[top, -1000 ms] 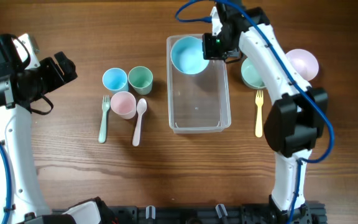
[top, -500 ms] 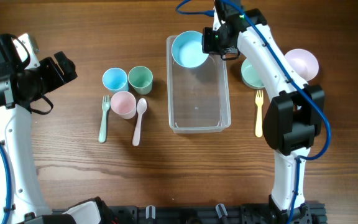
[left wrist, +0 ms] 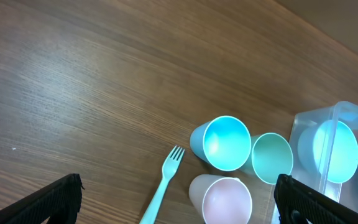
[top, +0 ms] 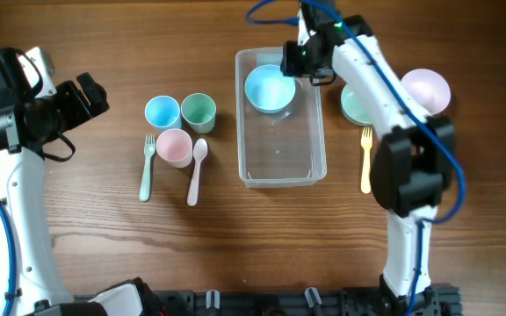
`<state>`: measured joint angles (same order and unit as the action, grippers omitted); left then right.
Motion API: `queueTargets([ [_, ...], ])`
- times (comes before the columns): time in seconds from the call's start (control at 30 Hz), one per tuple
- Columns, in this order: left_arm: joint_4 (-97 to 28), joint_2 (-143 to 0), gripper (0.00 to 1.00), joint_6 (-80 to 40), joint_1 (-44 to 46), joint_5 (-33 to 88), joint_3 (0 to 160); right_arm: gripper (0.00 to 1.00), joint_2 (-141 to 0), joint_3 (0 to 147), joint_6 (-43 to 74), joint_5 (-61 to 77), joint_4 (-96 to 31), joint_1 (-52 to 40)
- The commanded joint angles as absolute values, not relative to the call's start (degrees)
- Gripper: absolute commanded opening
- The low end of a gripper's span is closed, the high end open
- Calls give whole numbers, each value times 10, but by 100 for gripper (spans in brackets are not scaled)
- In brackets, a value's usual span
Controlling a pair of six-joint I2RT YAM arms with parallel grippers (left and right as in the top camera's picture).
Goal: Pack container
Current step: 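Carry the blue bowl into the container and release it, then grasp the pink bowl rim with the right gripper and lift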
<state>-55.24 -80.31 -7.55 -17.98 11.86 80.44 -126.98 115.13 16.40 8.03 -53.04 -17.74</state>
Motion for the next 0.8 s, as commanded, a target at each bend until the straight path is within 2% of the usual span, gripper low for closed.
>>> queueTargets([
  [0.0,-552,-806,100,-62,-183,121,814,57,-1102,1167,162,40,-575,-153],
  [0.13,-552,-806,100,-62,-183,121,814,61,-1010,1167,182,-11,-679,-26],
  [0.2,-551,-806,100,-62,-183,121,814,68,-1018,1161,180,-10,-722,62],
  [0.33,-552,-806,100,-62,-183,121,814,69,-1061,1139,180,-11,-736,174],
  [0.57,-551,-806,100,-62,-183,121,814,68,-1224,1139,167,-13,-716,209],
  [0.77,-551,-806,100,-62,-183,121,814,65,-1290,1139,166,-19,-688,222],
])
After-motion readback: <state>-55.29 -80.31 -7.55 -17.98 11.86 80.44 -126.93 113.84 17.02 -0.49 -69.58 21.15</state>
